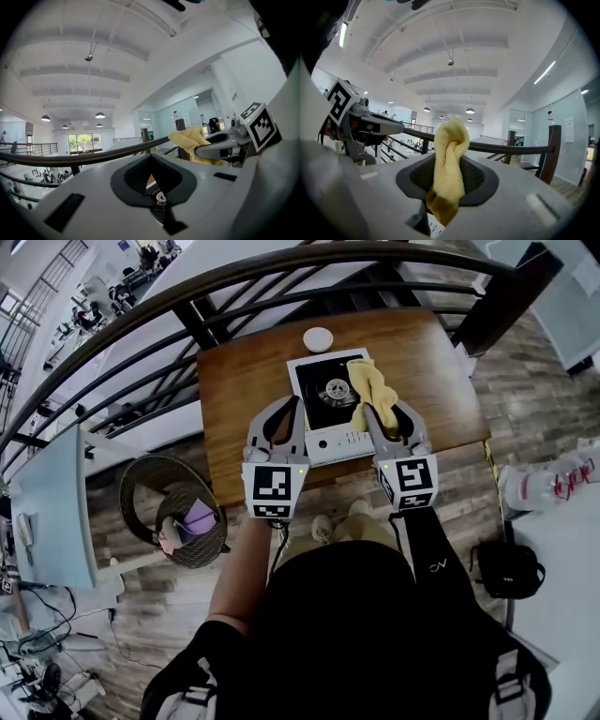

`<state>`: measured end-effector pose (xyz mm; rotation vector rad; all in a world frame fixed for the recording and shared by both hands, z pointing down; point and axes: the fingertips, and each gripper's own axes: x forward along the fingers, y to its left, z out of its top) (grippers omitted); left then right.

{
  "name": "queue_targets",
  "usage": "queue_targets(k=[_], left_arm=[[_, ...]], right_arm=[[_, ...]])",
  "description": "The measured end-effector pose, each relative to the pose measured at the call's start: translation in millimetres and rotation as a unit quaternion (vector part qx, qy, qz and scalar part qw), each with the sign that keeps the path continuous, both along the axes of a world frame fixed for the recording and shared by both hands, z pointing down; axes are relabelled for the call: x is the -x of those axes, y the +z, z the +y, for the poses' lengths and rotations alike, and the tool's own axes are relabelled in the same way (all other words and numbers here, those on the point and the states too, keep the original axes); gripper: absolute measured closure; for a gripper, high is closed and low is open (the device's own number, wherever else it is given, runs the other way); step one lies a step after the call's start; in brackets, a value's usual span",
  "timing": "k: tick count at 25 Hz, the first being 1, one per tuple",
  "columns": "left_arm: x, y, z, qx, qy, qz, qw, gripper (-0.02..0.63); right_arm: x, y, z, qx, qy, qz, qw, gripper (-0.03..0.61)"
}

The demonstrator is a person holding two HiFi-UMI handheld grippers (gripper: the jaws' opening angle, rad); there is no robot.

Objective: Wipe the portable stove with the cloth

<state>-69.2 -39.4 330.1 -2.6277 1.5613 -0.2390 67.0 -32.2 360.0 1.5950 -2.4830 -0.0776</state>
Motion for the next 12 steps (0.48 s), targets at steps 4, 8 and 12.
queue_targets(k=[4, 8, 12], left_arm=[[0.1, 1.4, 1.9, 0.000, -0.001, 0.001, 1.0000, 0.607], [0.9, 0.6, 1.8, 0.000, 0.000, 0.001, 1.0000, 0.607], [1.6, -0.5, 1.1, 0.000, 0.000, 0.002, 1.0000, 0.607]], right_arm=[[0.4, 0.7, 2.1, -0.001, 0.001, 0.000, 1.000, 0.454], [2.9, 0.5, 0.9, 0.000, 0.001, 0.000, 1.000, 0.454], [4.7, -0.3, 1.2, 0.001, 0.000, 0.000, 1.000, 0.454]])
